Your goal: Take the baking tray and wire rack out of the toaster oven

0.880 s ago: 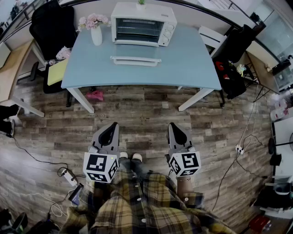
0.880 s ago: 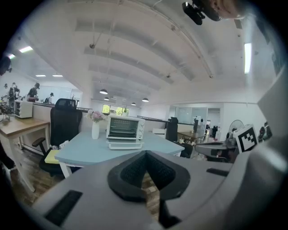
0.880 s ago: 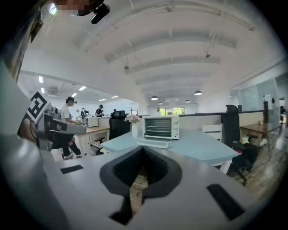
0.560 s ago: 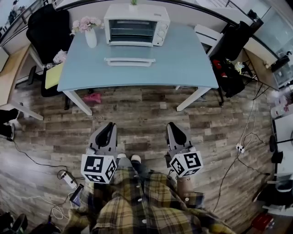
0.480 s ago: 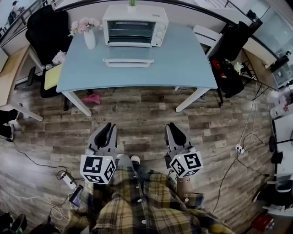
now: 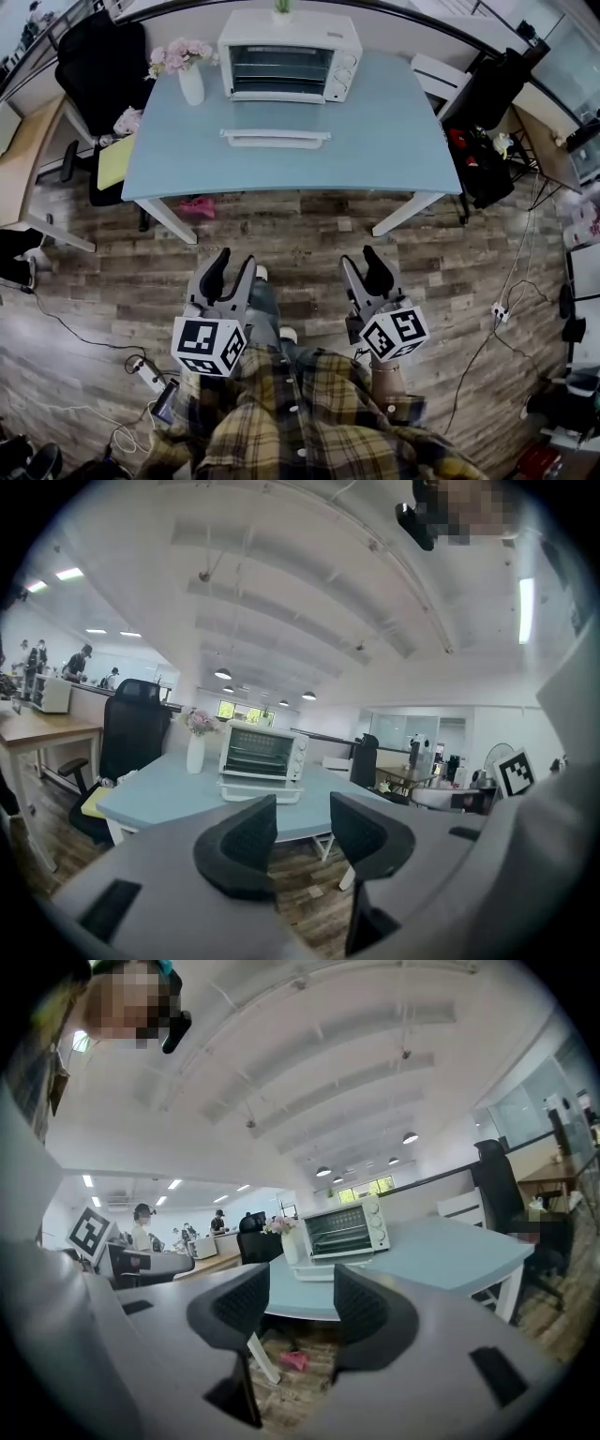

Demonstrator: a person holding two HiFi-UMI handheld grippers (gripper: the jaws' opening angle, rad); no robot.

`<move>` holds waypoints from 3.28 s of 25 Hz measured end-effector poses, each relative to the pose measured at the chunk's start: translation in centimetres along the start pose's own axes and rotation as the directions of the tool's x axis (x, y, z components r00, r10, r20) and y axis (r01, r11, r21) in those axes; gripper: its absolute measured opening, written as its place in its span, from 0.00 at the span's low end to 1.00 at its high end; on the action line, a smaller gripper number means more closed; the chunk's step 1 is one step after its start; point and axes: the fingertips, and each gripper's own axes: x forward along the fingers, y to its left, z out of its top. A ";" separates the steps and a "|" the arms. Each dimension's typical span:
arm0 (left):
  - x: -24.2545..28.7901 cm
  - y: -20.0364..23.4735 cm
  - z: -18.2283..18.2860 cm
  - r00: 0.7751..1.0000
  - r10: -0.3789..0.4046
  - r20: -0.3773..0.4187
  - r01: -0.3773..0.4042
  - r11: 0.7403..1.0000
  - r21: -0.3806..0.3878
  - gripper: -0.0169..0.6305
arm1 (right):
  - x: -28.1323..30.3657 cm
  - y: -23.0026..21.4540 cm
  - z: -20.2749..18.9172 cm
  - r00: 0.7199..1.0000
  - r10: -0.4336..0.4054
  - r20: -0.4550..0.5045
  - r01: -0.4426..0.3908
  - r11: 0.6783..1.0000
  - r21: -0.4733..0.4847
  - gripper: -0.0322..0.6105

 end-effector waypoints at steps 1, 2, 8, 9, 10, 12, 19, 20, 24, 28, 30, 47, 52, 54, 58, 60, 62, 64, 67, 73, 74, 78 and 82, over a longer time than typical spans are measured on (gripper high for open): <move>0.8 0.8 0.4 1.000 -0.001 0.003 0.001 1.000 0.000 0.29 | 1.2 -0.2 0.3 1.000 0.000 0.005 0.000 1.000 0.006 0.36; 1.8 1.6 0.9 1.000 -0.002 0.006 0.002 1.000 -0.002 0.30 | 2.3 -0.4 0.7 1.000 -0.002 0.010 0.002 1.000 0.009 0.37; 8.5 6.7 4.4 0.999 -0.038 0.017 0.038 0.999 -0.016 0.37 | 10.6 -1.6 2.9 1.000 -0.011 0.008 0.011 1.000 -0.016 0.41; 9.6 7.6 4.9 0.999 -0.042 0.012 0.042 0.999 -0.015 0.38 | 12.0 -1.6 3.1 1.000 -0.013 0.003 0.013 1.000 -0.020 0.41; 10.6 8.5 5.3 0.999 -0.047 0.008 0.047 0.999 -0.014 0.38 | 13.4 -1.7 3.3 1.000 -0.015 -0.002 0.015 1.000 -0.026 0.41; 12.6 10.0 5.9 0.998 -0.058 -0.001 0.058 0.998 -0.020 0.40 | 15.8 -2.0 3.5 1.000 -0.022 -0.012 0.021 0.999 -0.032 0.42; 16.9 14.9 7.5 0.997 -0.083 -0.011 0.082 0.996 -0.043 0.44 | 21.5 -2.8 4.4 0.998 -0.061 -0.012 0.061 0.998 -0.020 0.44; 17.3 15.4 7.6 0.996 -0.087 -0.014 0.086 0.995 -0.046 0.45 | 22.0 -2.8 4.4 0.998 -0.069 -0.011 0.069 0.998 -0.016 0.44; 18.7 17.2 8.0 0.994 -0.105 -0.025 0.103 0.993 -0.052 0.46 | 24.0 -3.1 4.9 0.994 -0.108 0.002 0.108 0.994 0.012 0.44; 19.9 18.5 7.8 0.993 -0.110 -0.037 0.106 0.991 -0.078 0.47 | 25.4 -3.3 5.1 0.993 -0.119 0.005 0.119 0.993 0.021 0.44; 20.5 18.7 7.6 0.992 -0.115 -0.044 0.110 0.989 -0.095 0.47 | 25.9 -3.5 5.3 0.992 -0.124 -0.002 0.124 0.992 0.030 0.44; 33.4 20.3 10.9 0.998 -0.068 -0.007 0.066 0.983 -0.170 0.47 | 36.8 -11.8 7.7 1.000 -0.029 0.002 0.029 0.995 0.092 0.44; 38.3 21.0 13.3 0.999 -0.030 0.031 0.035 0.980 -0.195 0.46 | 41.8 -14.9 9.7 0.999 0.046 0.015 -0.047 0.993 0.110 0.44; 39.8 21.1 14.0 0.999 -0.018 0.038 0.025 0.978 -0.208 0.46 | 43.4 -15.8 10.2 0.997 0.075 0.013 -0.076 0.989 0.124 0.44; 41.8 21.2 14.4 0.999 -0.002 0.034 0.010 0.970 -0.243 0.46 | 45.8 -17.0 10.5 0.994 0.110 0.006 -0.109 0.978 0.177 0.44; 42.6 21.4 14.3 1.000 -0.003 0.027 0.010 0.968 -0.252 0.46 | 46.7 -17.5 10.3 0.993 0.119 0.005 -0.117 0.972 0.202 0.44; 43.4 21.6 14.2 1.000 -0.013 0.021 0.018 0.966 -0.259 0.46 | 47.6 -17.9 10.0 0.992 0.124 0.000 -0.121 0.967 0.224 0.44; 44.2 21.9 14.1 1.000 -0.024 0.018 0.028 0.962 -0.272 0.46 | 48.5 -17.9 9.6 0.991 0.130 -0.010 -0.124 0.961 0.245 0.44; 45.3 22.5 13.8 0.999 -0.045 0.014 0.047 0.952 -0.302 0.46 | 49.6 -17.5 8.7 0.989 0.146 -0.031 -0.132 0.953 0.271 0.44; 47.7 23.2 12.8 0.994 -0.096 0.046 0.106 0.895 -0.434 0.44 | 51.9 -17.7 7.8 0.989 0.144 -0.021 -0.130 0.937 0.324 0.44; 48.1 23.5 12.7 0.993 -0.099 0.059 0.115 0.877 -0.467 0.44 | 52.4 -17.9 7.6 0.991 0.136 -0.013 -0.123 0.933 0.339 0.44; 49.9 24.5 12.2 0.989 -0.103 0.108 0.147 0.801 -0.581 0.44 | 54.4 -18.4 6.6 0.995 0.103 0.003 -0.094 0.895 0.436 0.44; 51.6 25.9 11.2 0.986 -0.097 0.136 0.165 0.706 -0.689 0.42 | 56.2 -18.8 5.0 0.995 0.098 -0.006 -0.080 0.848 0.523 0.44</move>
